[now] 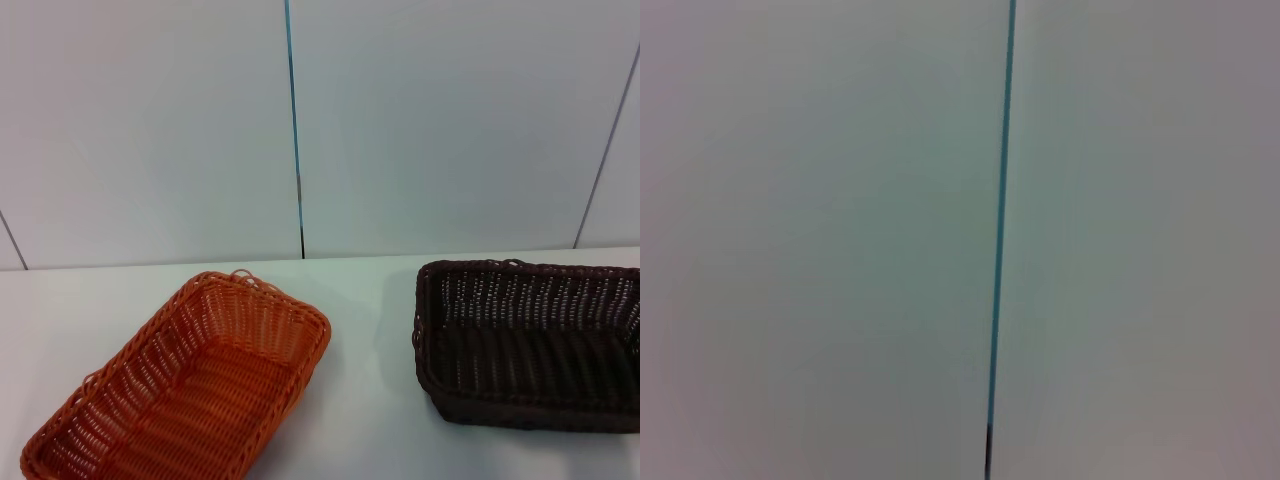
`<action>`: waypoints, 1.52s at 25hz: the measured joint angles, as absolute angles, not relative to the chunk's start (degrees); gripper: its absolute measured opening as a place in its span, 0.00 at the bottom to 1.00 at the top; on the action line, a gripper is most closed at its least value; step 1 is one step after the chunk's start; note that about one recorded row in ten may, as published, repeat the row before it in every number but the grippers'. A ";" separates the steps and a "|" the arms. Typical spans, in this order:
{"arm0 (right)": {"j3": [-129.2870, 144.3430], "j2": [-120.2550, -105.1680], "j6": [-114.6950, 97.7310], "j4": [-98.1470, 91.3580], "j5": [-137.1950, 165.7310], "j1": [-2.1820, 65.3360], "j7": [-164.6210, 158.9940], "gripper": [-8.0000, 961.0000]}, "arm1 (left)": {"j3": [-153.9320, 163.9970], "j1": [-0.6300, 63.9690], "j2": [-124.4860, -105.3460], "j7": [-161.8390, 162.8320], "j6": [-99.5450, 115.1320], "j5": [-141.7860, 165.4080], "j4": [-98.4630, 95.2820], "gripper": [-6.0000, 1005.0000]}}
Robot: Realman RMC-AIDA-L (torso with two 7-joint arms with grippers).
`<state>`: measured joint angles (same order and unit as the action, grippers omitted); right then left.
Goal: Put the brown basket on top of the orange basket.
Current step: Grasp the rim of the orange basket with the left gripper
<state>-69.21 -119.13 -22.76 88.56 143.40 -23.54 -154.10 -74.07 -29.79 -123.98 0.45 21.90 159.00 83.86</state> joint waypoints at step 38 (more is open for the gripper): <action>-69.33 -119.20 -23.83 81.47 143.13 -16.62 -154.44 0.97 | -101.86 3.17 -123.76 8.55 -83.98 157.52 110.68 0.82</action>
<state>-69.33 -119.20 -23.83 81.47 143.13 -16.62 -154.44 -101.86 3.17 -123.76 8.55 -83.98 157.52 110.68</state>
